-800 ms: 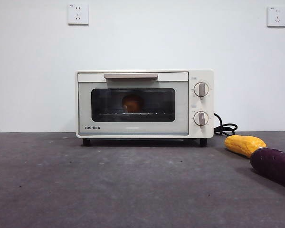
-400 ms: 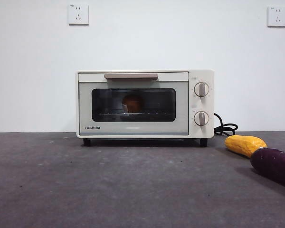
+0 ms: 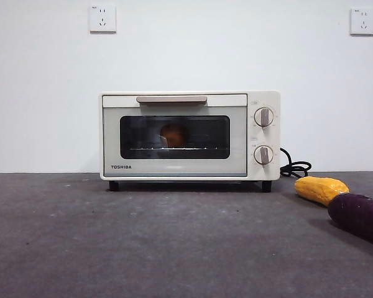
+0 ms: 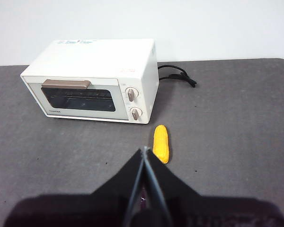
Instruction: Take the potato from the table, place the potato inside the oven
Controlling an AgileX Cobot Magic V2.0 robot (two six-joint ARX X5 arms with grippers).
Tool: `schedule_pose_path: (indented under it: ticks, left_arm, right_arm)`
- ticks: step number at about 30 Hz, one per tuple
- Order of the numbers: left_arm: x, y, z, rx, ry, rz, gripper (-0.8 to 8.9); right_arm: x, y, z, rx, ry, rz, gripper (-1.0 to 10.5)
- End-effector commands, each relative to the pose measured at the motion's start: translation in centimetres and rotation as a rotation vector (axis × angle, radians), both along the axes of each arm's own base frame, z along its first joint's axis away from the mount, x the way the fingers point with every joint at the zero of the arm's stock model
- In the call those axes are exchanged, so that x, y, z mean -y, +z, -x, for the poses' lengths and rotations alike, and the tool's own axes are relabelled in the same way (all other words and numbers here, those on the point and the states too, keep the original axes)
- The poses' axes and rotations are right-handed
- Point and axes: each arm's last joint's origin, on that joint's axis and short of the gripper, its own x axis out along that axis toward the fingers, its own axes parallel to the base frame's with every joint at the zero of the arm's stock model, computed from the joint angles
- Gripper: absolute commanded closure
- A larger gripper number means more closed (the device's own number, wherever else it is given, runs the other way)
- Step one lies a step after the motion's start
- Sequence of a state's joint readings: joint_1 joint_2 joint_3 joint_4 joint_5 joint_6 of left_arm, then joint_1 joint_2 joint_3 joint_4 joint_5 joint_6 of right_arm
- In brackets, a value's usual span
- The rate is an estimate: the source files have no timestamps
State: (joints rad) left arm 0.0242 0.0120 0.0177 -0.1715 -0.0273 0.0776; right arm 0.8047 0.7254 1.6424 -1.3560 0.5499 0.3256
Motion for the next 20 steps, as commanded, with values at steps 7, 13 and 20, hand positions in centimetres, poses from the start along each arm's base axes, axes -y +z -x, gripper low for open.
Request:
schedule_pose_path:
  ticks: [7, 13, 20]
  left_arm:
    - [0.0, -0.3, -0.1, -0.002, 0.002, -0.001, 8.18]
    - [0.0, -0.3, -0.1, -0.005, 0.002, -0.001, 8.18]
    - [0.0, -0.3, -0.1, -0.007, 0.002, -0.001, 8.18]
  right_arm:
    - [0.0, -0.3, 0.0, -0.017, 0.002, 0.025, 9.5]
    - [-0.1, -0.2, -0.5, 0.013, -0.101, 0.090, 9.5]
    - [-0.2, -1.1, -1.5, 0.063, -0.432, 0.146, 9.5]
